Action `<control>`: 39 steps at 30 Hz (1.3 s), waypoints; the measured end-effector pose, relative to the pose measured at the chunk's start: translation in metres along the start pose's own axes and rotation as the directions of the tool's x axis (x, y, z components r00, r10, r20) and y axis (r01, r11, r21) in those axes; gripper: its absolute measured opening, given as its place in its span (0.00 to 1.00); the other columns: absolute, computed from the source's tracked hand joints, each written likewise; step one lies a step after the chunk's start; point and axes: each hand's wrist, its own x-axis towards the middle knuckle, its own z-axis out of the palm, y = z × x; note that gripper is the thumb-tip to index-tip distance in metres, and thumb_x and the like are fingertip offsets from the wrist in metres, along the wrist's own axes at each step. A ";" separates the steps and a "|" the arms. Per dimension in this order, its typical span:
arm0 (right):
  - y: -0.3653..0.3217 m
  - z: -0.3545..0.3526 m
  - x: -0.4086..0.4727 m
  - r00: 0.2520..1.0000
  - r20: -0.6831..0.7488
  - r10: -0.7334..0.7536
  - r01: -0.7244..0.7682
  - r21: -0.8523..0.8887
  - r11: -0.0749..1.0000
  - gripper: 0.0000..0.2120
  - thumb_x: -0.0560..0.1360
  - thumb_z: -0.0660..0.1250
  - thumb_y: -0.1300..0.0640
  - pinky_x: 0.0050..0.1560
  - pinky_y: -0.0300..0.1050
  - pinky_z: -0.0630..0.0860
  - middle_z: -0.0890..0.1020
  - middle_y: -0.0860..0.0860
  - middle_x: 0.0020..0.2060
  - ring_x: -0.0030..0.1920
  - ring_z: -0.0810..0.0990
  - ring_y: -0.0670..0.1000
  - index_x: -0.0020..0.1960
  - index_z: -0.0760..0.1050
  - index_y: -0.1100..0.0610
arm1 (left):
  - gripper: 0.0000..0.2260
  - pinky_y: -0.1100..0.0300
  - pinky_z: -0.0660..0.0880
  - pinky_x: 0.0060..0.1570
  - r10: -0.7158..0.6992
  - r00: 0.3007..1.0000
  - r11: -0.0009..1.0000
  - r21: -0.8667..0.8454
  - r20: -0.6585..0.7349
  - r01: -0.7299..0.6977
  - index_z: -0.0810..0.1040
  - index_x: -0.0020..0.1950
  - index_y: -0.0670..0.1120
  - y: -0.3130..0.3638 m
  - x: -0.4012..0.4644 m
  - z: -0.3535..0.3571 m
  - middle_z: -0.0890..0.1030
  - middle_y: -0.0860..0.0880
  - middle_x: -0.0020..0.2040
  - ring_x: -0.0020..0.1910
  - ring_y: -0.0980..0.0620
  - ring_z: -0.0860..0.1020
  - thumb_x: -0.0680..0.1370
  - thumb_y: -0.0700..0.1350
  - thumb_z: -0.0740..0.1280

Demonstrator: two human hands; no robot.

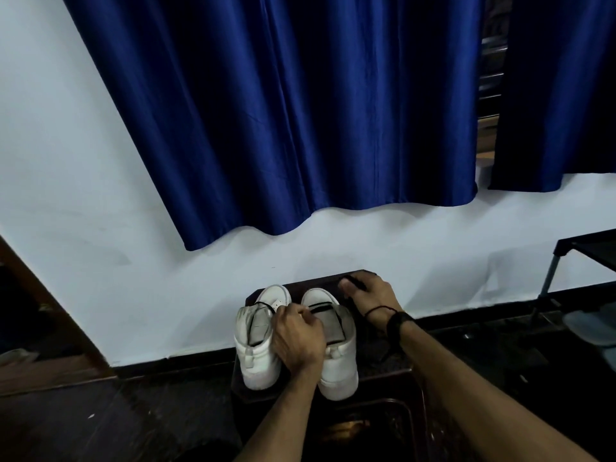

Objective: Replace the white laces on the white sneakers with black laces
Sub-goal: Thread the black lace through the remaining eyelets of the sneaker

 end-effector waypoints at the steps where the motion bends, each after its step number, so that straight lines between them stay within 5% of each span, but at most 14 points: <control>1: -0.004 0.000 0.003 1.000 0.015 0.000 0.000 0.046 0.999 0.12 0.77 0.63 0.46 0.51 0.49 0.77 0.84 0.50 0.40 0.45 0.81 0.52 0.45 0.80 0.52 | 0.03 0.49 0.73 0.39 0.012 1.000 1.000 0.006 -0.022 -0.012 0.80 0.42 0.49 -0.001 0.000 0.001 0.77 0.48 0.47 0.52 0.43 0.76 0.70 0.42 0.71; 4: -0.018 0.003 0.011 0.999 0.016 -0.031 0.030 0.079 0.996 0.10 0.77 0.62 0.46 0.46 0.47 0.77 0.82 0.47 0.31 0.37 0.80 0.47 0.44 0.80 0.47 | 0.10 0.49 0.72 0.42 0.058 0.992 0.998 0.045 -0.113 -0.053 0.80 0.47 0.47 -0.002 0.000 -0.002 0.73 0.46 0.51 0.54 0.43 0.72 0.67 0.43 0.72; 8: -0.034 0.018 0.017 0.994 0.046 -0.096 0.086 0.182 0.979 0.11 0.81 0.58 0.56 0.34 0.36 0.71 0.78 0.46 0.27 0.28 0.74 0.41 0.47 0.79 0.47 | 0.05 0.51 0.72 0.37 0.053 0.996 0.996 0.076 -0.066 -0.048 0.78 0.43 0.49 0.000 -0.001 -0.007 0.80 0.46 0.41 0.42 0.40 0.78 0.67 0.43 0.69; 12: -0.023 0.040 0.017 0.988 0.140 -0.064 0.036 0.192 0.981 0.14 0.80 0.56 0.65 0.34 0.31 0.70 0.83 0.50 0.39 0.31 0.75 0.39 0.43 0.77 0.52 | 0.09 0.55 0.72 0.37 -0.096 0.993 0.977 0.197 0.062 0.083 0.80 0.47 0.48 0.006 -0.003 -0.012 0.84 0.44 0.43 0.44 0.41 0.82 0.74 0.50 0.65; 16: -0.015 0.036 0.018 0.993 0.110 -0.053 0.047 0.054 0.997 0.10 0.79 0.63 0.58 0.37 0.25 0.69 0.85 0.50 0.37 0.36 0.77 0.39 0.46 0.82 0.54 | 0.13 0.52 0.74 0.45 -0.208 0.974 0.969 0.156 0.092 0.192 0.82 0.50 0.45 0.001 -0.002 -0.011 0.84 0.40 0.48 0.50 0.39 0.81 0.77 0.52 0.63; 20: -0.006 0.030 0.021 0.993 0.112 -0.019 0.024 -0.048 0.999 0.08 0.78 0.65 0.55 0.40 0.32 0.73 0.86 0.49 0.36 0.35 0.79 0.40 0.45 0.83 0.52 | 0.12 0.51 0.74 0.48 -0.269 0.953 0.962 0.004 0.142 0.271 0.83 0.50 0.45 -0.009 0.003 -0.007 0.83 0.39 0.52 0.53 0.37 0.79 0.78 0.50 0.64; 26: -0.003 0.033 0.016 0.998 0.068 -0.013 0.030 -0.255 0.966 0.13 0.74 0.62 0.56 0.49 0.49 0.80 0.85 0.50 0.45 0.49 0.82 0.54 0.52 0.82 0.46 | 0.13 0.51 0.75 0.48 -0.365 0.924 0.912 -0.158 0.115 0.380 0.84 0.49 0.44 -0.014 0.002 0.000 0.83 0.39 0.52 0.52 0.37 0.79 0.77 0.50 0.65; 31: -0.010 0.043 0.006 1.000 -0.013 -0.012 0.006 -0.384 0.923 0.09 0.71 0.67 0.44 0.46 0.46 0.78 0.83 0.50 0.48 0.49 0.81 0.56 0.50 0.81 0.41 | 0.14 0.52 0.74 0.48 -0.440 0.896 0.853 -0.286 0.055 0.437 0.84 0.53 0.40 -0.015 0.000 0.004 0.83 0.37 0.51 0.52 0.35 0.80 0.77 0.50 0.67; 39: -0.002 0.056 -0.002 0.987 -0.073 -0.140 0.080 -0.534 0.842 0.06 0.74 0.63 0.53 0.38 0.43 0.66 0.83 0.50 0.44 0.46 0.82 0.57 0.48 0.78 0.46 | 0.23 0.52 0.74 0.46 -0.402 0.915 0.856 -0.362 -0.018 0.369 0.85 0.48 0.41 -0.027 0.000 0.016 0.84 0.38 0.44 0.47 0.36 0.80 0.80 0.59 0.61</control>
